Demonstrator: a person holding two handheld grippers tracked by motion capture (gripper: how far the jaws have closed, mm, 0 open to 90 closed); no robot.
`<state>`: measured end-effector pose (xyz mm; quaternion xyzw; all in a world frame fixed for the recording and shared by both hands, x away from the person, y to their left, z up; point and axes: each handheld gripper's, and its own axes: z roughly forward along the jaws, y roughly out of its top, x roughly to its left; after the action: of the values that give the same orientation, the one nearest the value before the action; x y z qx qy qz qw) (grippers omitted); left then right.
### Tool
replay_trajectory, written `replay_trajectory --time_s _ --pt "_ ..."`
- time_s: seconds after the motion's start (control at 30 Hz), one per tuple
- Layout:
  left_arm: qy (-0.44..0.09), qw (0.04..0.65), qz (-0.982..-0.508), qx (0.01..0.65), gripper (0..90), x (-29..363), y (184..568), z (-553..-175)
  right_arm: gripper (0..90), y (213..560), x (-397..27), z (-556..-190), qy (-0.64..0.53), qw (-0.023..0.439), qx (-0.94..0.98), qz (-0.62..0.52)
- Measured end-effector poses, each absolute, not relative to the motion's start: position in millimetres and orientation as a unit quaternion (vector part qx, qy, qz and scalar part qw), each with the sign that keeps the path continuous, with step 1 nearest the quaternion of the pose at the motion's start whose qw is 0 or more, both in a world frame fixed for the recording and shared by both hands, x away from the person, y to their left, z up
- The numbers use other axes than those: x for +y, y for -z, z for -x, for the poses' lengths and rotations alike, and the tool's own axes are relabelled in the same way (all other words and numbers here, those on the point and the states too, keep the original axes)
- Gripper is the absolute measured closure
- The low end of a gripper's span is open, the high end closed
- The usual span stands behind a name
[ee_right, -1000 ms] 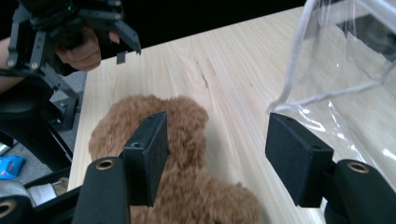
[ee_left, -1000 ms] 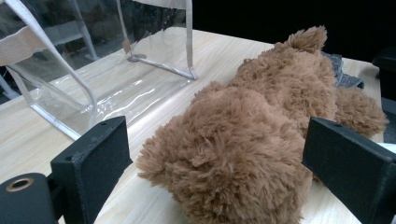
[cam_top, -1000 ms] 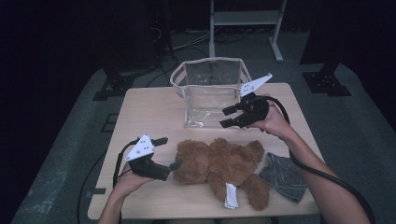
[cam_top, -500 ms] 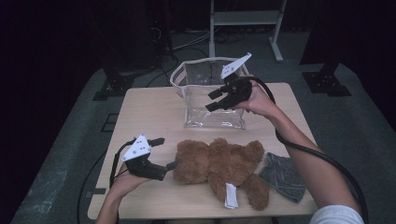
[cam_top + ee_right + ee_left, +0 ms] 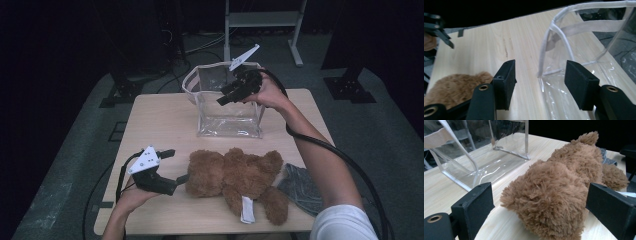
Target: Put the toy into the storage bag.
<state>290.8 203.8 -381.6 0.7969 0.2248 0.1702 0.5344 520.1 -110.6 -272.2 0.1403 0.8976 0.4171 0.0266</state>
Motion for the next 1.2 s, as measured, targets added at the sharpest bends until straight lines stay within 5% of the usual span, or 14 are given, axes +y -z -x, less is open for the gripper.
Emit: replay_trajectory --time_s 0.53,0.8,0.87,0.93,1.2 --pt "-0.17 0.534 -0.798 0.223 6.3 203.5 383.7 -286.0 45.0 285.4 -110.7 -544.9 -0.393 0.048 0.903 -0.166" --pt "-0.167 0.537 -0.796 0.223 6.4 204.8 382.7 -284.8 61.1 291.2 -112.4 -549.6 -0.376 0.047 0.907 -0.183" --pt "-0.166 0.536 -0.796 0.225 6.3 206.8 382.8 -285.1 78.1 293.9 -111.1 -548.0 -0.364 0.04 0.911 -0.189" --pt "-0.168 0.535 -0.797 0.225 6.4 207.1 382.9 -285.2 86.0 294.2 -109.3 -545.4 -0.347 0.052 0.915 -0.199" --pt "-0.168 0.534 -0.799 0.22 6.4 204.0 381.9 -283.3 87.2 294.7 -109.8 -523.0 -0.341 0.033 0.921 -0.187"
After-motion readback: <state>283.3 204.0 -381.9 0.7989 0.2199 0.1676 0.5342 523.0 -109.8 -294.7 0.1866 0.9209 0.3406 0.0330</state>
